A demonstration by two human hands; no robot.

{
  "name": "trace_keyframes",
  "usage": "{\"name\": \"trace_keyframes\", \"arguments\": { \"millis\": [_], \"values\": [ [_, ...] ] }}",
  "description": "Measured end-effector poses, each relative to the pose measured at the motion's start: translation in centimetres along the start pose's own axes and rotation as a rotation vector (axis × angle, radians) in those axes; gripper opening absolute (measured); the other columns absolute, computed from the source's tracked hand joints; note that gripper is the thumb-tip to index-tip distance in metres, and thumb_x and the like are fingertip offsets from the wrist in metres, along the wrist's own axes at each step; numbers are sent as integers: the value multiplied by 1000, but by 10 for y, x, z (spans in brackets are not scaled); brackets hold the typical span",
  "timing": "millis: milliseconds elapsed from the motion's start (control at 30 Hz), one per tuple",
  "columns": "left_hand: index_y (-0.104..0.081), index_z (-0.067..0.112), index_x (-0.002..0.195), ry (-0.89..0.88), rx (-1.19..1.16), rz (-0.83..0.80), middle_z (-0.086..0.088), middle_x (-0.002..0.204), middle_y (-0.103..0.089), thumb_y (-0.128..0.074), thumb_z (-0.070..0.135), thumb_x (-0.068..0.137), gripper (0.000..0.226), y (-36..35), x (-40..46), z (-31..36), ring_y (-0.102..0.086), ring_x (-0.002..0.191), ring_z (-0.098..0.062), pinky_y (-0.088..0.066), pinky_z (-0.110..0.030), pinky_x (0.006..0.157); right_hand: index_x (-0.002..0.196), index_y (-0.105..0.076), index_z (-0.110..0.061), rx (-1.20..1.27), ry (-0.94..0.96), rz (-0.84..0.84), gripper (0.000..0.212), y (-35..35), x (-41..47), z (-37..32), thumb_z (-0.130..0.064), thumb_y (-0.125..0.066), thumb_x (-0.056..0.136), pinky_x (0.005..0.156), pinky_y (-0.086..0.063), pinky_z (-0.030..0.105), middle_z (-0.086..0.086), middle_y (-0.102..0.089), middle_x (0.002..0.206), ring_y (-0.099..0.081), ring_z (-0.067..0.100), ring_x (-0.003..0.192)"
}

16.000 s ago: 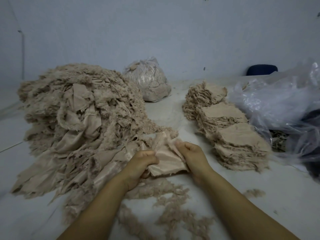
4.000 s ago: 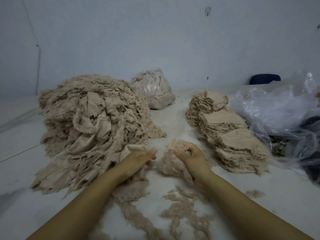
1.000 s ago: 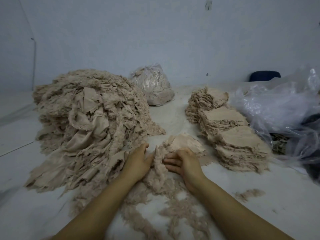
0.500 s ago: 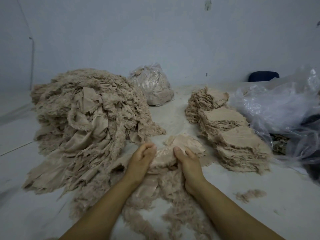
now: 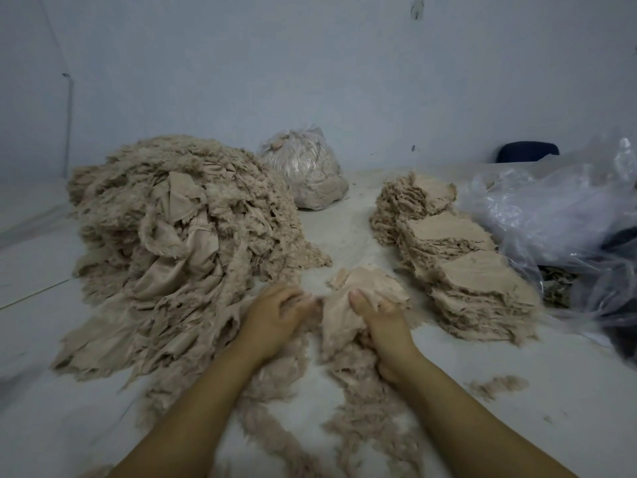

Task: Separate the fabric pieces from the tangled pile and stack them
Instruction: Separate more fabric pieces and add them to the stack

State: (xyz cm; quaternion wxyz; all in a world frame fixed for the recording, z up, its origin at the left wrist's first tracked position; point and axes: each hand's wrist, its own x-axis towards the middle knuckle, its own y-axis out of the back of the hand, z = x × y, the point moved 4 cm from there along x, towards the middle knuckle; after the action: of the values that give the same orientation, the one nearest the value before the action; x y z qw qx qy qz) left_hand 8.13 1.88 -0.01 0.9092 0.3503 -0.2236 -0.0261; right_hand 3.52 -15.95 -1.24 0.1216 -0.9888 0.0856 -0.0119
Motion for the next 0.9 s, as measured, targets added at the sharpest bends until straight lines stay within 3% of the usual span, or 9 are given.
{"name": "trace_keyframes", "arguments": {
  "millis": [67,100,167,233,367,500,633,800,900],
  "values": [
    [-60,20,122,93,-263,-133,12,122,-55,-50,59,80,58,-7,1,22,-51,105,0,-35,2,76,93,-70,-6,-99,77,-140,18,-14,-5,0,-21,-60,93,68,-55,30,13,-73,86,-69,21,77],
    [-61,20,121,139,-379,-232,13,123,-57,-49,64,75,65,-13,0,33,-53,106,0,-37,1,77,95,-68,-5,-120,111,-172,18,-18,-7,-1,-21,-58,94,70,-55,31,13,-73,87,-68,22,79],
    [-67,15,107,239,-599,-406,-2,110,-70,-51,63,75,60,-23,-2,46,-65,100,-14,-49,-15,82,98,-61,-2,-93,129,-166,19,-20,-7,-3,-21,-55,96,70,-52,34,16,-69,84,-64,25,78],
    [-69,7,97,354,-756,-467,-12,95,-73,-53,50,85,48,-29,-4,54,-69,90,-23,-54,-28,80,100,-51,1,-87,105,-128,26,-17,-7,-3,-25,-55,96,66,-47,37,24,-60,80,-58,25,74],
    [-60,6,83,411,-764,-233,-6,74,-66,-53,24,95,22,-26,4,53,-64,67,-13,-51,-21,60,85,-46,-14,-233,94,-82,23,-7,-7,-2,-31,-57,95,41,-35,20,-8,-49,55,-42,5,43],
    [-59,8,80,547,-868,-59,-14,78,-61,-51,21,97,23,-21,14,39,-56,78,-27,-48,-43,75,77,-44,-11,-224,90,-137,29,-11,-9,0,-30,-56,96,38,-28,18,-4,-41,42,-32,7,36],
    [-51,11,69,524,-867,21,-8,65,-52,-51,22,97,30,-19,22,35,-46,62,-20,-36,-30,60,64,-39,-16,-176,82,-152,39,-11,-13,-4,-31,-59,94,37,-26,18,-3,-38,39,-28,7,35],
    [-52,6,75,388,-697,33,-12,72,-48,-50,17,97,25,-11,39,32,-43,69,-22,-37,-33,66,58,-41,-16,-74,23,-123,43,-5,-13,-8,-32,-59,93,37,-25,18,-2,-37,38,-25,8,34],
    [-49,12,65,326,-602,71,0,58,-44,-51,16,96,31,-14,51,33,-38,59,-15,-33,-26,53,57,-41,-17,-26,-44,-129,42,-2,-13,-7,-30,-60,93,35,-22,17,-2,-37,39,-23,7,33]
  ]
}}
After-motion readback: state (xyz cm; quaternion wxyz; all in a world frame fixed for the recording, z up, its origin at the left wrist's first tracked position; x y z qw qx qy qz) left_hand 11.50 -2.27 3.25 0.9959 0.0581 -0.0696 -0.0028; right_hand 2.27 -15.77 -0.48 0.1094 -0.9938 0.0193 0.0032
